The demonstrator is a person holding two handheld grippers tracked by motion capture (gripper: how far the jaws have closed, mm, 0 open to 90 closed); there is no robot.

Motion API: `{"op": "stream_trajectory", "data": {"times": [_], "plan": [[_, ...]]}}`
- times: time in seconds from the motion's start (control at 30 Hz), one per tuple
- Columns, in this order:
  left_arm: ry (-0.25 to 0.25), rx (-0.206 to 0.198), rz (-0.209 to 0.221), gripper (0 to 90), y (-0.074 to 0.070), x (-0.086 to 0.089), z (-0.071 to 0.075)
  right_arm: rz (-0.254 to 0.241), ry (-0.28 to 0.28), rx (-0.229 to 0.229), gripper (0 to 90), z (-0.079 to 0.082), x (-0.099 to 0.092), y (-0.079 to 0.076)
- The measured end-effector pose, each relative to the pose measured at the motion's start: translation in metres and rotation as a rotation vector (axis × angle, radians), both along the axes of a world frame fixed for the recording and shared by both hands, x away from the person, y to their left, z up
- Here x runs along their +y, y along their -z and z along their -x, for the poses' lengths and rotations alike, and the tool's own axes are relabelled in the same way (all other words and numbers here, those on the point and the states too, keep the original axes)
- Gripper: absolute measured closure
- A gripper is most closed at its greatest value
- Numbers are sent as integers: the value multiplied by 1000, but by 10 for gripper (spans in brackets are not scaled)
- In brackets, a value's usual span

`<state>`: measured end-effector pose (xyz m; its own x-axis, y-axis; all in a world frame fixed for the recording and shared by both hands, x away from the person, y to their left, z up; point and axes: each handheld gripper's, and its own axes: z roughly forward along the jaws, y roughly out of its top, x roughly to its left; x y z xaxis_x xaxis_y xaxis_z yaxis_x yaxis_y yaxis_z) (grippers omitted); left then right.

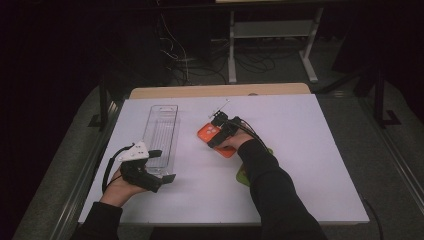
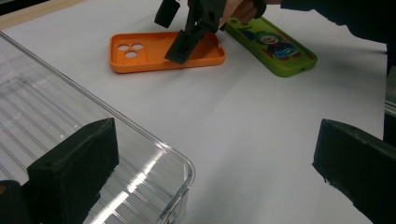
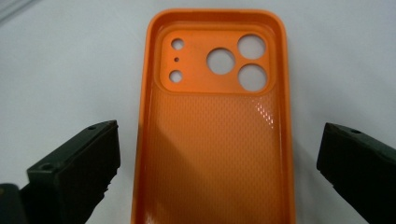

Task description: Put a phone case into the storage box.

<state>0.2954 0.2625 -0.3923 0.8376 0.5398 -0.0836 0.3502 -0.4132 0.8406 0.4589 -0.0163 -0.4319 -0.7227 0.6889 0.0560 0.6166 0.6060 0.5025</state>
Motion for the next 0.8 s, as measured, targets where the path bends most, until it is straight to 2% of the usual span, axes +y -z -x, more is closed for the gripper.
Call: {"op": "stream_trajectory", "data": {"times": [0.2,0.43,0.53,0.8], "plan": [[0,1,1,0,0,-1,0,20,-7,20,0,0,3,5],[0,1,0,0,0,0,0,27,-8,35,50,1,4,7],[1,-4,2,0,0,0,-1,48,-4,9,74,2,4,7],[1,1,-1,0,0,0,0,50,-2,19,138,3,4,4]]}}
